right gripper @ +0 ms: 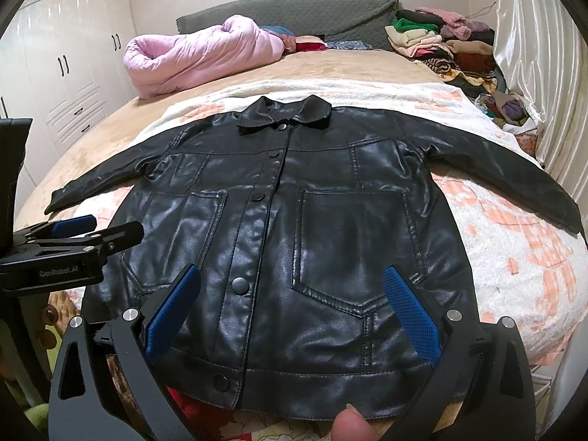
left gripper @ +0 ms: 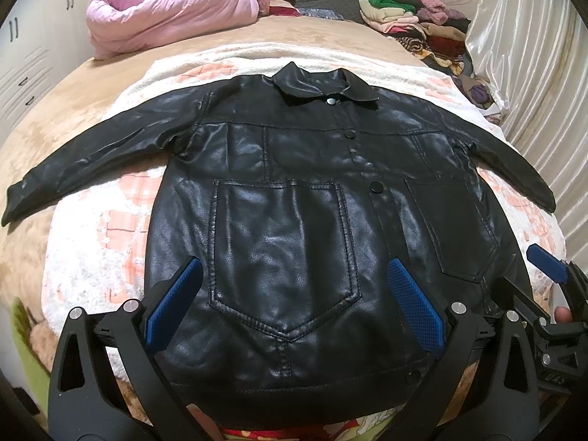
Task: Fold large clothes
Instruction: 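Hold both tools open above the black leather jacket, moving toward its collar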
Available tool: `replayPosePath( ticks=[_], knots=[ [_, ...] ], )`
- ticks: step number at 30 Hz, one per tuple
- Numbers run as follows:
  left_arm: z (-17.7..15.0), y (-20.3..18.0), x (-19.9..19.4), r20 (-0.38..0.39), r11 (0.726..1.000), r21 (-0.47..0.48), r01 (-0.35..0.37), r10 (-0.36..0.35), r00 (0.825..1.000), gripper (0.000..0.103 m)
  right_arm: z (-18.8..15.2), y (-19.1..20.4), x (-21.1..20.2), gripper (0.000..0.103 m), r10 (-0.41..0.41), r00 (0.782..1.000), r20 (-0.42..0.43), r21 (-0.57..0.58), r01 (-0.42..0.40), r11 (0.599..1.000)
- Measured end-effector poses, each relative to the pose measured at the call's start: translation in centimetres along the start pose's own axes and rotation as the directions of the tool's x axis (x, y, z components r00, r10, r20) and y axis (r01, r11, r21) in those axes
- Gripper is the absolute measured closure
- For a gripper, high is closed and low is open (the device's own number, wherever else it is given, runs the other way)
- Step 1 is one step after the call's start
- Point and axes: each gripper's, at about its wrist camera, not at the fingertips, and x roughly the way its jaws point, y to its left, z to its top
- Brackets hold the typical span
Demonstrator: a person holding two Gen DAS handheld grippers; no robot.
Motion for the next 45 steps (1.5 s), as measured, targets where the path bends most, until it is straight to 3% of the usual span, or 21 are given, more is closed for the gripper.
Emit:
replayPosePath(
  ticks=[20, 25, 45],
  knots=[
    [2.5, 0.2, 2.0, 0.005, 1.0, 0.002, 0.028, -0.028, 1.0, 0.009, 3.6, 0.1, 1.5, 0.004, 0.016, 1.0, 0.006, -0.011, -0.016, 1.0],
    [3.3, 0.4, 2.7, 0.0, 1.0, 0.005, 0.007, -0.007, 1.0, 0.009, 4.7, -0.1, 1.9, 0.004, 0.044, 0.999, 0.011, 0.006, -0.045, 0.999],
    [7.8, 0.6, 5.2, -0.026, 0.999, -0.011, 0.037, -0.037, 0.999, 0.009, 9.1, -1.1, 3.8, 0.004, 0.016, 0.999, 0.033, 0.032, -0.017, 0.999]
  ],
)
